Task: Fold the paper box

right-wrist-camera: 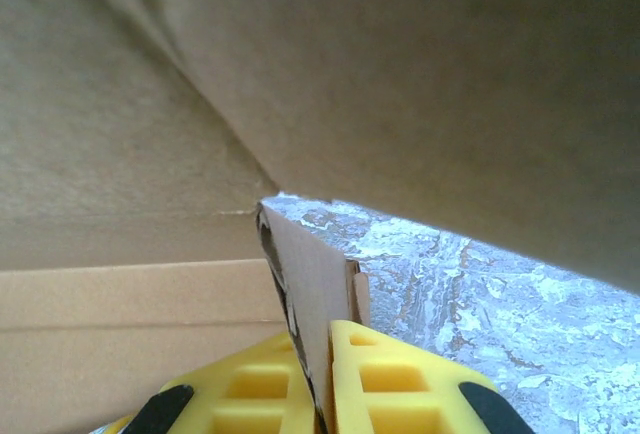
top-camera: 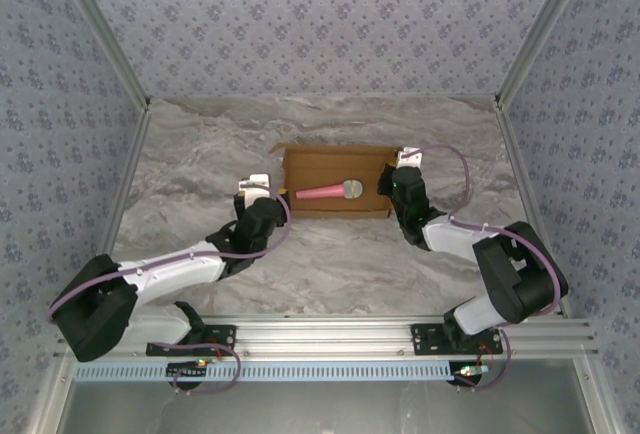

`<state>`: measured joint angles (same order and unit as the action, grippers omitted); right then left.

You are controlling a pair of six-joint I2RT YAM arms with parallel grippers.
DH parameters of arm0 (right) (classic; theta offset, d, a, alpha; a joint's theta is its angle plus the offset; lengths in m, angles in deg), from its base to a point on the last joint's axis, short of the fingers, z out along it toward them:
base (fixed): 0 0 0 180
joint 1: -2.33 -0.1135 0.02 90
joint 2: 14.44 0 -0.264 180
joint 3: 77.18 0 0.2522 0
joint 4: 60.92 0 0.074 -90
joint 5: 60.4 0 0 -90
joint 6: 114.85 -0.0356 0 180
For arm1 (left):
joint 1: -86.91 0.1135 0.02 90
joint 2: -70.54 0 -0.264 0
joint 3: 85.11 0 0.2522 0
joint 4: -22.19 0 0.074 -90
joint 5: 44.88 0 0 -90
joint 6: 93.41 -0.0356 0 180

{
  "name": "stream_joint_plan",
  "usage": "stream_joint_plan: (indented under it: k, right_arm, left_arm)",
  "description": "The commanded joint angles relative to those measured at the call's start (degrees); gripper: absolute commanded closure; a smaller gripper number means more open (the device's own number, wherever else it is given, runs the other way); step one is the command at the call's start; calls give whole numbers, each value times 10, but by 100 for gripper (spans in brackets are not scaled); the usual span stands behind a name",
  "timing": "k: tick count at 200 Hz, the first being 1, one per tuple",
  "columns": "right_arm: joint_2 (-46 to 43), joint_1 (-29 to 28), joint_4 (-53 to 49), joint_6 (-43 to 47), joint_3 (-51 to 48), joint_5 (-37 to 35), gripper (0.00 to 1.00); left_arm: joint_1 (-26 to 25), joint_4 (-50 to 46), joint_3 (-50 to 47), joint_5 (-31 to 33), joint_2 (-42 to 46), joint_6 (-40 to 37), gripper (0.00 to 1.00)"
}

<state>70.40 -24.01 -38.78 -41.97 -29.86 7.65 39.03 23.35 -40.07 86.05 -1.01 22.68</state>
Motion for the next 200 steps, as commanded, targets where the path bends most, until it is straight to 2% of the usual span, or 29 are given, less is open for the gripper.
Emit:
stream_joint_plan:
  k: [1, 37, 67, 104, 130, 148, 200]
  right_arm:
    - [-7, 2, -32, 2, -1, -17, 89]
    - [-4, 2, -34, 19, 5, -16, 89]
    - [-2, 2, -39, 45, 12, -9, 89]
    - [-2, 2, -45, 68, 19, 1, 89]
    - [-2, 3, -46, 76, 22, 3, 89]
    - [-1, 2, -46, 79, 23, 5, 89]
    - [4, 7, -41, 80, 23, 8, 89]
  left_arm:
    - [5, -33, 1, -37, 15, -9, 23]
    - [13, -76, 23, -90, 54, -60, 21]
    - [50, -146, 85, -158, 81, -97, 17]
    - [90, -230, 199, -158, 66, -124, 15]
    - [129, -256, 278, -175, 32, -130, 15]
    - [149, -275, 338, -216, -6, -145, 13]
    - [161, -448, 577, -268, -197, -206, 12]
